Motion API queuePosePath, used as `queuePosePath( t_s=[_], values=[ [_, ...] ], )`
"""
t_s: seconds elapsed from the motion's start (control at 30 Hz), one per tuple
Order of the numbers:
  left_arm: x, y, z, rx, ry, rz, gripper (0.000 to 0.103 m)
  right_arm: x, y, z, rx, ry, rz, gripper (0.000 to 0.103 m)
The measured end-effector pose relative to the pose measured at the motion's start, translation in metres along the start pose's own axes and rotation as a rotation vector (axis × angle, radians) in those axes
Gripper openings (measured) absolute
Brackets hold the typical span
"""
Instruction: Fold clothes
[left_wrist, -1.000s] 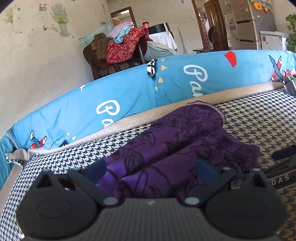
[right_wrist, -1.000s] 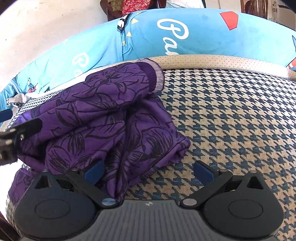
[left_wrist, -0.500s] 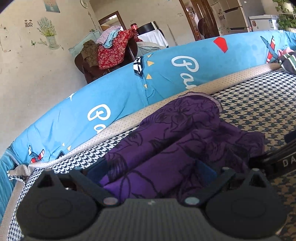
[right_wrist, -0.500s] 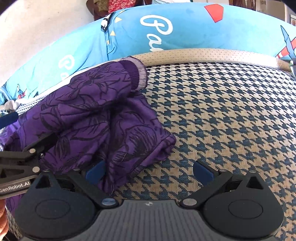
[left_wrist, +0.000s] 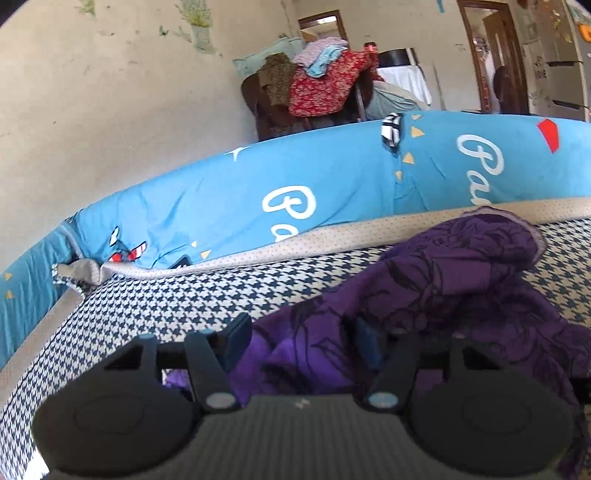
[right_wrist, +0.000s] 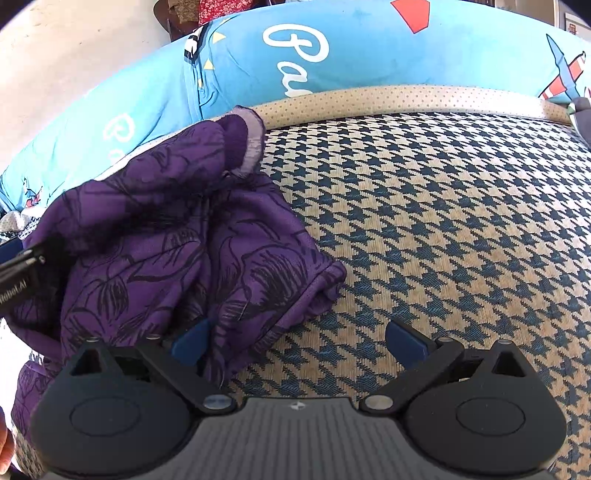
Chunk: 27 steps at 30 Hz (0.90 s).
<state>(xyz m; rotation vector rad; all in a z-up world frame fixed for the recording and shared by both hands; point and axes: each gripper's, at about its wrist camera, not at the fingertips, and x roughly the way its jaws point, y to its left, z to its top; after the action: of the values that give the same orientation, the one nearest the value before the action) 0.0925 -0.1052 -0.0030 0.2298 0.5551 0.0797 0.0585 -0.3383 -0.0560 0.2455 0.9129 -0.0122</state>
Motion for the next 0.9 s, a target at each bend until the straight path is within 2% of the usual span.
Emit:
queuePosePath(
  t_s=[0.13, 0.23, 0.27, 0.3, 0.33, 0.4, 0.53, 0.73, 0.9],
  values=[
    [0.014, 0.029, 0.004, -0.093, 0.041, 0.141, 0.06, -0.004, 0.006, -0.001, -0.009, -0.014, -0.004, 0.102],
    [0.028, 0.056, 0.005, -0.182, 0.108, 0.284, 0.08, -0.009, 0.013, -0.001, -0.031, -0.039, 0.003, 0.102],
    [0.031, 0.067, 0.004, -0.217, 0.13, 0.294, 0.085, -0.011, 0.015, -0.001, -0.041, -0.05, 0.005, 0.102],
    [0.033, 0.078, 0.004, -0.252, 0.15, 0.301, 0.085, -0.013, 0.017, -0.001, -0.051, -0.061, 0.008, 0.102],
    [0.034, 0.087, 0.003, -0.287, 0.165, 0.281, 0.086, -0.014, 0.02, -0.001, -0.06, -0.073, 0.014, 0.102],
    [0.033, 0.095, 0.001, -0.306, 0.169, 0.282, 0.095, -0.017, 0.023, -0.001, -0.071, -0.092, 0.044, 0.102],
    [0.029, 0.094, 0.001, -0.264, 0.155, 0.294, 0.098, -0.022, 0.03, -0.001, -0.09, -0.128, 0.082, 0.102],
    [0.018, 0.086, 0.002, -0.256, 0.13, 0.169, 0.1, -0.033, 0.039, -0.003, -0.094, -0.17, 0.187, 0.102],
    [0.015, 0.073, 0.001, -0.198, 0.104, 0.115, 0.103, -0.029, 0.048, -0.007, -0.108, -0.132, 0.255, 0.102]
  ],
)
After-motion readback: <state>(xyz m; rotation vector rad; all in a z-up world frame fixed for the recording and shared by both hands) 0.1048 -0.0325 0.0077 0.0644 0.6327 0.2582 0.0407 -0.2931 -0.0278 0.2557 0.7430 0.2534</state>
